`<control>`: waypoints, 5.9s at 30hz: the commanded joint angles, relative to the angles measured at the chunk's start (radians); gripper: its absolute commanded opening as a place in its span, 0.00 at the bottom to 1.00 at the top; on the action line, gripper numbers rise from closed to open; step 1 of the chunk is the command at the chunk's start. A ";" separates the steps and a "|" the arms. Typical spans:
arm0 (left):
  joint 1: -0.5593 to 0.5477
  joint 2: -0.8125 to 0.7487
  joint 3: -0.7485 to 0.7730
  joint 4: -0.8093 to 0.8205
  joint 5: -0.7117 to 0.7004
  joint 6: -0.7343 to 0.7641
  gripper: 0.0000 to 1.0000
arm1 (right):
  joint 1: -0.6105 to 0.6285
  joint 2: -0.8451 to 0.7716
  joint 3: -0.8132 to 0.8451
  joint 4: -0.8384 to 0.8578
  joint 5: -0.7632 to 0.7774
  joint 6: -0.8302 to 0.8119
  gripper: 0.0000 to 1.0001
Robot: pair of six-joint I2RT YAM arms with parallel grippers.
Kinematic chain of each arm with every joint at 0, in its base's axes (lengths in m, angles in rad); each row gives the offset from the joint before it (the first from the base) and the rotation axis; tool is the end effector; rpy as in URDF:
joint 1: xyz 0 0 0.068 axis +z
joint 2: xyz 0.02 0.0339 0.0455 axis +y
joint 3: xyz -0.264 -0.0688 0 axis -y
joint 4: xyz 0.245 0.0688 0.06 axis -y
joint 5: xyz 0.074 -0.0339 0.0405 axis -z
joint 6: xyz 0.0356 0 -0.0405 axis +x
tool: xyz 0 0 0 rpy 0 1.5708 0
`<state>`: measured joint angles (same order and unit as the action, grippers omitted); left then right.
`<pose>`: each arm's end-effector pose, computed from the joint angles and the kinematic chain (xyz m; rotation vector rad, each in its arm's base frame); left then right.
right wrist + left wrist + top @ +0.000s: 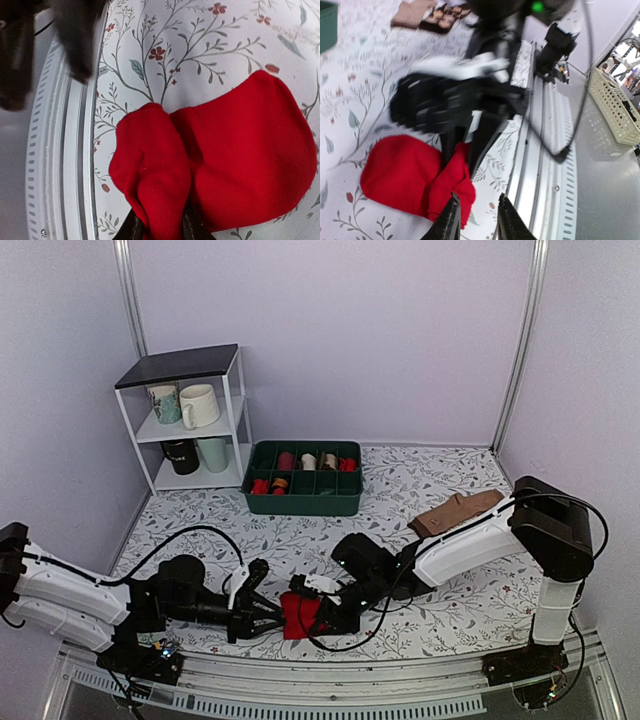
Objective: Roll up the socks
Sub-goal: Roll the sock at the center of the board.
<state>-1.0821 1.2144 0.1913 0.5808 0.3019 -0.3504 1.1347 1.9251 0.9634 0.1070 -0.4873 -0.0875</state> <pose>0.0866 -0.1853 0.1368 0.9851 1.9793 -1.1669 0.1413 0.3426 0.1149 -1.6679 1.9648 1.0326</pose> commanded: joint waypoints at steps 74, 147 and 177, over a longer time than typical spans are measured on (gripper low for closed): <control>0.062 0.531 0.045 0.198 0.189 -0.076 0.00 | -0.072 -0.289 -0.353 0.604 -0.008 -0.083 0.50; -0.132 0.091 0.035 0.036 -0.243 0.368 0.39 | -0.136 0.238 0.218 -0.604 -0.209 0.174 0.17; -0.148 0.388 0.150 0.103 -0.199 0.368 0.57 | -0.136 0.266 0.249 -0.662 -0.214 0.169 0.17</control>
<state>-1.2182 1.5787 0.3244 0.6762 0.1211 0.0326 0.9939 2.0960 1.2606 -0.4038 -0.8326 0.0795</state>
